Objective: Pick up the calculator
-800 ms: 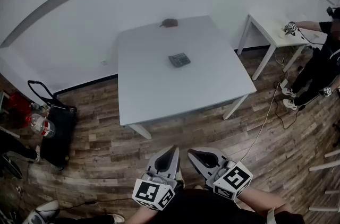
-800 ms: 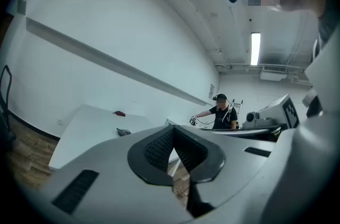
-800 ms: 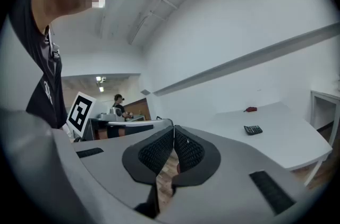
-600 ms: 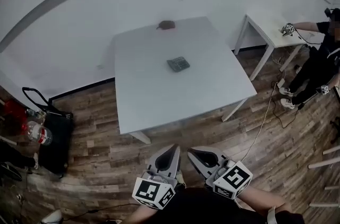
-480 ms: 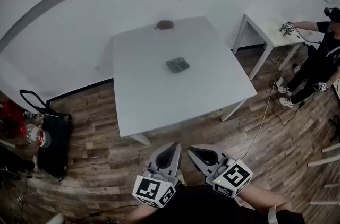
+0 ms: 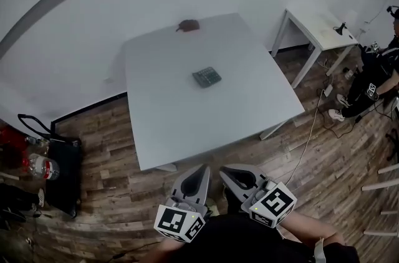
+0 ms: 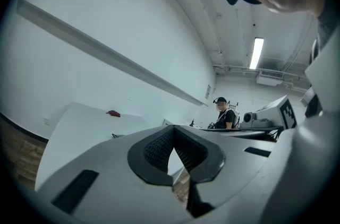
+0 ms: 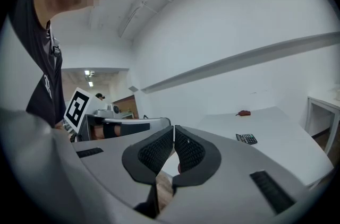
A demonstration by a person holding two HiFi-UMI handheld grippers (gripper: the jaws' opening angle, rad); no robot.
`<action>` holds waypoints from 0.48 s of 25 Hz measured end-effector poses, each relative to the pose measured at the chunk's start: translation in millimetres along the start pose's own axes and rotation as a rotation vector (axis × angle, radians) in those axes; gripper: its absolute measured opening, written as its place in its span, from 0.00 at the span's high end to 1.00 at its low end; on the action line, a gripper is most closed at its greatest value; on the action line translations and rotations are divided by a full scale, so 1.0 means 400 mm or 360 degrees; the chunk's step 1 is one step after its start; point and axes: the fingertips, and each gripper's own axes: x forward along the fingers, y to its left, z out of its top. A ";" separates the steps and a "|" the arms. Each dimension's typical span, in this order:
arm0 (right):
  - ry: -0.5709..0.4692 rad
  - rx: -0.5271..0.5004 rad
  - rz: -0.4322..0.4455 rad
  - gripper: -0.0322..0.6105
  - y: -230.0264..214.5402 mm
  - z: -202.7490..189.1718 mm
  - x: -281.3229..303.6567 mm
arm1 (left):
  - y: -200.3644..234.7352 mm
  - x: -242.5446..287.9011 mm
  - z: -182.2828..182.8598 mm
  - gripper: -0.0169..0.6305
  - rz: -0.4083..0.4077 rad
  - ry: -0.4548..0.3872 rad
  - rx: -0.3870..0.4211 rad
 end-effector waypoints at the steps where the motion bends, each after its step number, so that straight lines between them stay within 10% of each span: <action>1: 0.0002 -0.0004 0.0010 0.93 -0.015 0.000 0.011 | 0.009 0.012 0.001 0.96 0.0012 -0.0003 0.0000; 12: 0.0067 -0.0001 0.0168 0.93 -0.253 0.036 0.139 | 0.099 0.232 0.042 0.96 0.0143 -0.0024 -0.0023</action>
